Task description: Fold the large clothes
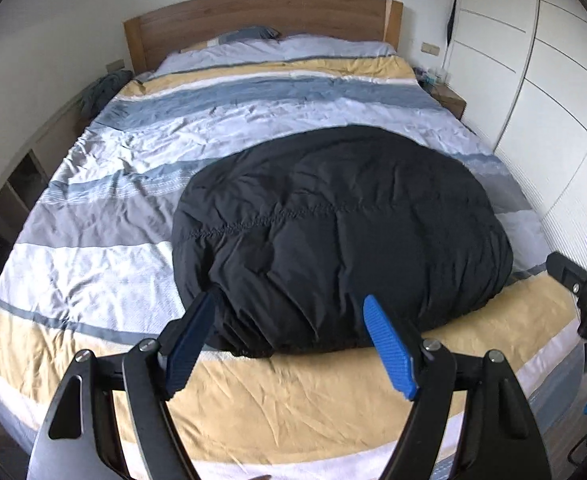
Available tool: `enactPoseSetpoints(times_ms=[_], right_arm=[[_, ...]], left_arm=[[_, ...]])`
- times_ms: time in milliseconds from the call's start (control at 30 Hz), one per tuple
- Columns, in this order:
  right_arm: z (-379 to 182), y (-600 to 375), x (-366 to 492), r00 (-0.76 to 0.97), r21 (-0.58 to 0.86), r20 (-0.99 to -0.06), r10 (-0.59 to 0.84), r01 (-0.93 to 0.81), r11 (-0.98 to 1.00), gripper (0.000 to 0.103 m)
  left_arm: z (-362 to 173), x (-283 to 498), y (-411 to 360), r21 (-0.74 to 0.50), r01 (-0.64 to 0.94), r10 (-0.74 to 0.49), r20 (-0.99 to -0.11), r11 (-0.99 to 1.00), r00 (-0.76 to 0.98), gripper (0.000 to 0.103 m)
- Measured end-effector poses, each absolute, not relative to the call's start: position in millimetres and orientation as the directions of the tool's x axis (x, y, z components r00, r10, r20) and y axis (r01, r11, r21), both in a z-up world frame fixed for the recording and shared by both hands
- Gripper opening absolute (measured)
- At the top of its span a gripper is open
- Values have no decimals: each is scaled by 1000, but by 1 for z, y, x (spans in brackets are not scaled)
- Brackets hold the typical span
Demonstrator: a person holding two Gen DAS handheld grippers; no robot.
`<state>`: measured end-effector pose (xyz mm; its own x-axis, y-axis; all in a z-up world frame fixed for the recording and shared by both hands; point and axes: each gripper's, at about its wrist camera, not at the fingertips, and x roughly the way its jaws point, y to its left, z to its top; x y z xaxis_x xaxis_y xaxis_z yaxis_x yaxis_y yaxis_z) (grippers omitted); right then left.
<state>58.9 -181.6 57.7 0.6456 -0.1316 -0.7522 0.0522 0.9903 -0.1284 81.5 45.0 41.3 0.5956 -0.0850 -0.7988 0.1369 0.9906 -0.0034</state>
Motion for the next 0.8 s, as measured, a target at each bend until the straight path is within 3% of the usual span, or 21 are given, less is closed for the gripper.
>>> enactPoseSetpoints(times_ms=[800], right_arm=[[81, -253, 4, 669, -35, -742, -50, 35, 999, 103]], left_arm=[[80, 16, -31, -13, 101, -73, -781, 995, 621, 76]])
